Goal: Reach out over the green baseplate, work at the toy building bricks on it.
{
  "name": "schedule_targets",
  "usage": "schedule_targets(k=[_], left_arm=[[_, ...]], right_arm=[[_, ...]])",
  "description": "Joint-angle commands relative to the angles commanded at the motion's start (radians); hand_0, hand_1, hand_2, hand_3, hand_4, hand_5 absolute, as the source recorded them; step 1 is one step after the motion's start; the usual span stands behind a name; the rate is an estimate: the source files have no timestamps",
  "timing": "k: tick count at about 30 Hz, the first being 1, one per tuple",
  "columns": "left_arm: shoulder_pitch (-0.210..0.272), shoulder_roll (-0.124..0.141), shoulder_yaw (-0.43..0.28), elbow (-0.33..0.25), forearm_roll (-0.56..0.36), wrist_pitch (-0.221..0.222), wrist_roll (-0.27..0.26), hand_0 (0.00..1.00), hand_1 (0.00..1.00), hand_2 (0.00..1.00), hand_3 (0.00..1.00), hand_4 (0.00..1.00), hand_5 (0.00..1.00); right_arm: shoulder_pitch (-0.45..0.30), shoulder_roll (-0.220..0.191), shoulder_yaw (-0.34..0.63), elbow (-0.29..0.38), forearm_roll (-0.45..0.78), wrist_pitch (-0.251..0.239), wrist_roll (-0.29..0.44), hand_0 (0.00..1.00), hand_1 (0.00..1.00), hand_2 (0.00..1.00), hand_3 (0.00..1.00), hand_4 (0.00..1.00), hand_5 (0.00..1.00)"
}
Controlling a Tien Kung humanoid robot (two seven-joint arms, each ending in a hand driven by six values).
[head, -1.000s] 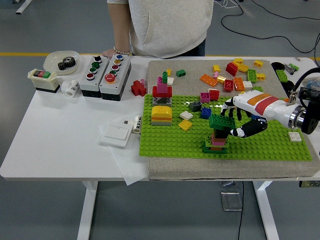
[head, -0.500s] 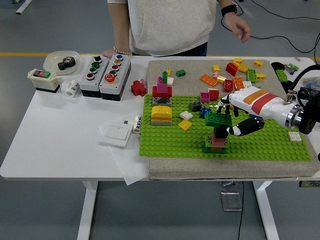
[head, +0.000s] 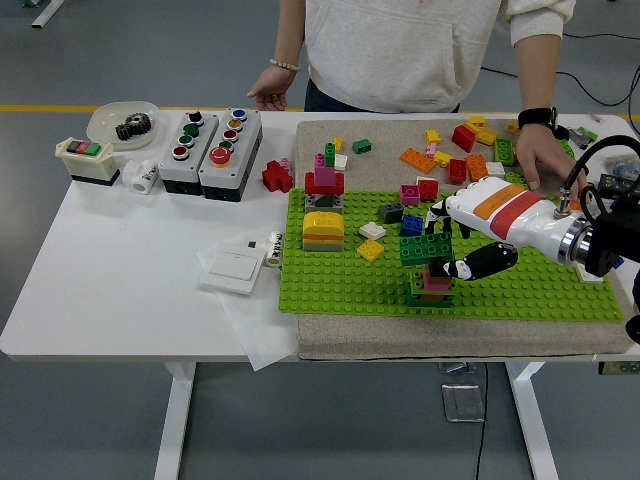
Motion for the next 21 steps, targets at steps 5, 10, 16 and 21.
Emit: schedule_targets(k=[5,10,16,21], left_arm=[[0.001,0.0,-0.002,0.0,0.004,0.0,0.001,0.486,0.592,0.692,0.868,0.984,0.849],[0.002,0.0,-0.005,0.0,0.009,0.0,0.004,0.486,0.592,0.692,0.868,0.984,0.849],[0.004,0.0,-0.012,0.0,0.018,0.001,0.007,0.485,0.59,0.691,0.868,0.983,0.851],[0.006,-0.001,-0.017,-0.001,0.024,0.002,0.009,0.484,0.591,0.693,0.868,0.981,0.852]], right_arm=[[-0.013,0.008,0.005,-0.026,0.022,-0.004,0.003,0.223,0.367,0.466,0.489,0.676,0.363],[-0.025,0.012,0.014,-0.044,0.049,-0.007,0.005,0.223,0.367,0.466,0.489,0.676,0.363],[-0.038,0.014,0.028,-0.061,0.07,-0.008,0.004,0.222,0.366,0.466,0.489,0.678,0.369],[-0.048,0.015,0.037,-0.069,0.079,-0.008,0.005,0.221,0.364,0.466,0.488,0.683,0.378]])
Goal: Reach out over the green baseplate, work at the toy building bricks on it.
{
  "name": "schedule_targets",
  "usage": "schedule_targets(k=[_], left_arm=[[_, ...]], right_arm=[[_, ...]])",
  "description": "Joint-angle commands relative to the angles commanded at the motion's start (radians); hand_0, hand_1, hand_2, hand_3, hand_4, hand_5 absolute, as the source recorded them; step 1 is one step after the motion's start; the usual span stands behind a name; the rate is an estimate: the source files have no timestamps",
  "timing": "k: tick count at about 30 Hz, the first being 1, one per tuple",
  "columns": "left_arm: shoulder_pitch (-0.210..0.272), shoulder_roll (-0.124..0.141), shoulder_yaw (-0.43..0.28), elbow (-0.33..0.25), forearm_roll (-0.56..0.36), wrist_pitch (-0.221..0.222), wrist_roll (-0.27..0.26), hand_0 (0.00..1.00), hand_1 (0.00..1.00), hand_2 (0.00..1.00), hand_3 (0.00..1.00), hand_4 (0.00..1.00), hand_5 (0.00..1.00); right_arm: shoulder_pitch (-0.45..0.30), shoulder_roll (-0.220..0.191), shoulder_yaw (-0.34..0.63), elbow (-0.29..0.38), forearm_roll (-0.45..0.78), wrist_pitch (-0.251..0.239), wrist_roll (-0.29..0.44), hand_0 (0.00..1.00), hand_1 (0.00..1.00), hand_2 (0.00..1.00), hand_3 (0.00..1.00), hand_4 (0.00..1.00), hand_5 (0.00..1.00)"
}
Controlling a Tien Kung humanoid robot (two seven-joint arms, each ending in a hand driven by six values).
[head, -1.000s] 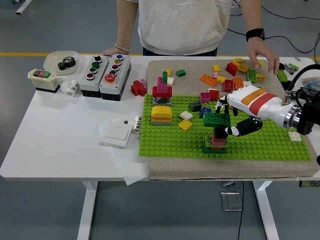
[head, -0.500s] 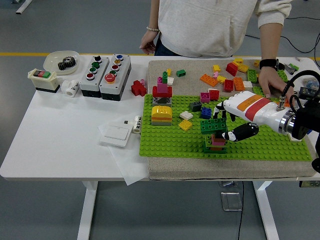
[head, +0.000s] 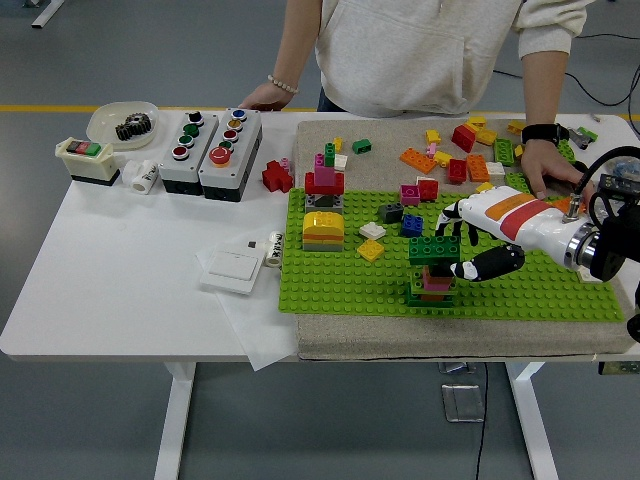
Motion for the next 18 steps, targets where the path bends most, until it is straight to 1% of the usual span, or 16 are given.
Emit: schedule_targets(k=[9,18], left_arm=[[0.002,-0.001,-0.008,-0.001,0.011,0.001,0.003,0.483,0.591,0.693,0.867,0.98,0.853],[-0.001,0.0,-0.006,-0.001,0.011,0.0,0.002,0.483,0.591,0.693,0.867,0.979,0.851]], right_arm=[[-0.026,-0.001,0.022,-0.012,0.006,0.0,0.003,0.217,0.36,0.465,0.487,0.694,0.395],[-0.033,-0.003,0.036,-0.021,0.01,0.001,0.005,0.217,0.36,0.465,0.487,0.694,0.396]])
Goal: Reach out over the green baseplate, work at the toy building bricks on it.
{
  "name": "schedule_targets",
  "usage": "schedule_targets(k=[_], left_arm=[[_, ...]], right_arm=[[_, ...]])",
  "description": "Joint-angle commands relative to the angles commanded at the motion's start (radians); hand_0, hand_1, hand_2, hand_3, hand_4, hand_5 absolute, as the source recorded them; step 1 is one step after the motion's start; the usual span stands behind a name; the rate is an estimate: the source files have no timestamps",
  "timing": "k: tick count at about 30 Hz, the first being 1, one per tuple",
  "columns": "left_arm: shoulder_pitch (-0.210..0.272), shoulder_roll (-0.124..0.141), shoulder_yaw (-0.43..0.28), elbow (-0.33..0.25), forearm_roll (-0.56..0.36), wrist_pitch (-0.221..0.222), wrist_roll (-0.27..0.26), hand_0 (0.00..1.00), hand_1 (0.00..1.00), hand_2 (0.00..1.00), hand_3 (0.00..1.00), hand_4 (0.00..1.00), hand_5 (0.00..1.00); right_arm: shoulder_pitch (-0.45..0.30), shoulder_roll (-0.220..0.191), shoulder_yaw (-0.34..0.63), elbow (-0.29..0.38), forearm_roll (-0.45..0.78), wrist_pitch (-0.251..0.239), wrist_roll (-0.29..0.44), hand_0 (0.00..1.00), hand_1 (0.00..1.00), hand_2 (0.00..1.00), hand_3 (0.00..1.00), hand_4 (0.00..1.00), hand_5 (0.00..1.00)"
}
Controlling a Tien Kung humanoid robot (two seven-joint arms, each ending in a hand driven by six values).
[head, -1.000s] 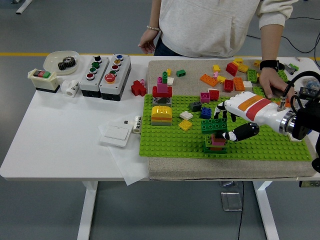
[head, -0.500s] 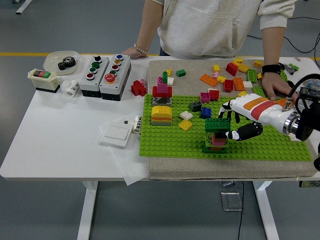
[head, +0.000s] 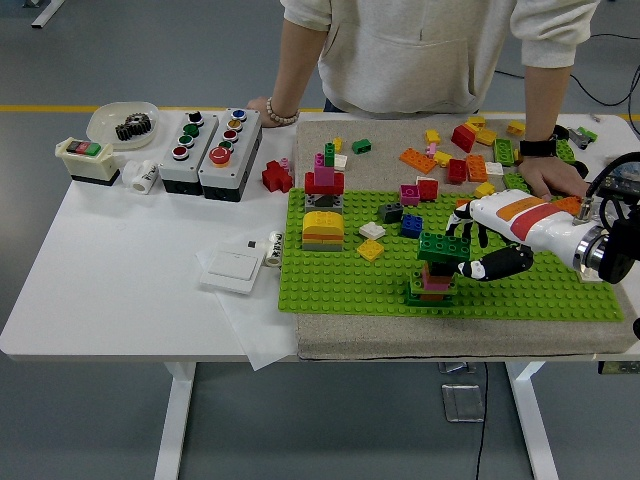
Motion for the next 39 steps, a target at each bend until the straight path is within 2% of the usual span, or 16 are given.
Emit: schedule_targets(k=[31,39], left_arm=[[-0.003,0.0,0.001,0.0,-0.001,-0.002,-0.001,0.484,0.59,0.693,0.865,0.978,0.854],[-0.004,0.0,0.0,0.0,-0.001,-0.004,-0.001,0.483,0.59,0.693,0.864,0.976,0.854]], right_arm=[[0.001,0.004,-0.006,-0.005,0.013,0.011,0.014,0.212,0.361,0.464,0.488,0.696,0.391],[0.001,0.004,-0.003,-0.008,0.016,0.023,0.018,0.213,0.395,0.494,0.5,0.715,0.386]])
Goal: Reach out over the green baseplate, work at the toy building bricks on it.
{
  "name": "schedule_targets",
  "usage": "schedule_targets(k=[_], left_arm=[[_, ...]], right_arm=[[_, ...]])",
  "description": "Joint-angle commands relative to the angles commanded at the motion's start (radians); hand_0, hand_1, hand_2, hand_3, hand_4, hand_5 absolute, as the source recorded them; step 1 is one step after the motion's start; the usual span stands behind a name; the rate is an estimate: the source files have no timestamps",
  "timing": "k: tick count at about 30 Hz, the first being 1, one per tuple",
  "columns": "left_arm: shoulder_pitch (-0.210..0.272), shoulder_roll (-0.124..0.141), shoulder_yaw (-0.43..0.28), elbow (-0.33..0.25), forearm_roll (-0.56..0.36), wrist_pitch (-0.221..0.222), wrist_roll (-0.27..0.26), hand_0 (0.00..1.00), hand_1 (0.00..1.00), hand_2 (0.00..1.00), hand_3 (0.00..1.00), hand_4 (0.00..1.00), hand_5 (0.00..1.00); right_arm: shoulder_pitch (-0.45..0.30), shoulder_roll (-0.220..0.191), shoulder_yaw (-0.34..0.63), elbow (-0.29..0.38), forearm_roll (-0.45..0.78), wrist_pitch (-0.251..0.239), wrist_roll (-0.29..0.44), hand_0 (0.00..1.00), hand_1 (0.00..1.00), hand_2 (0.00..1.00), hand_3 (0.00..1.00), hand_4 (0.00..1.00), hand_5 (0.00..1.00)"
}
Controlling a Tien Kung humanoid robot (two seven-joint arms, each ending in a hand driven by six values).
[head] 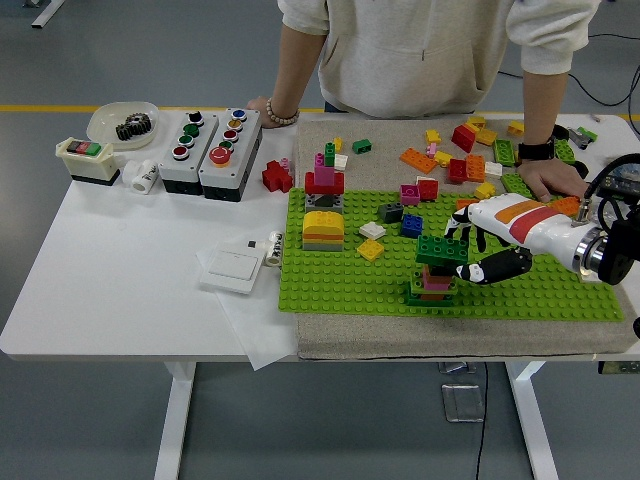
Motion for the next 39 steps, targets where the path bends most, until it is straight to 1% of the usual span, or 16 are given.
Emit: schedule_targets(k=[20,39], left_arm=[[-0.001,0.0,-0.002,0.0,0.003,-0.002,0.0,0.479,0.591,0.694,0.862,0.972,0.855],[0.003,0.0,-0.011,0.001,0.016,-0.004,0.004,0.473,0.59,0.694,0.861,0.972,0.857]], right_arm=[[0.001,0.002,0.006,-0.005,0.002,0.009,0.004,0.226,0.425,0.528,0.518,0.762,0.391],[0.003,0.007,0.006,-0.006,0.008,-0.001,0.007,0.231,0.429,0.555,0.528,0.798,0.41]])
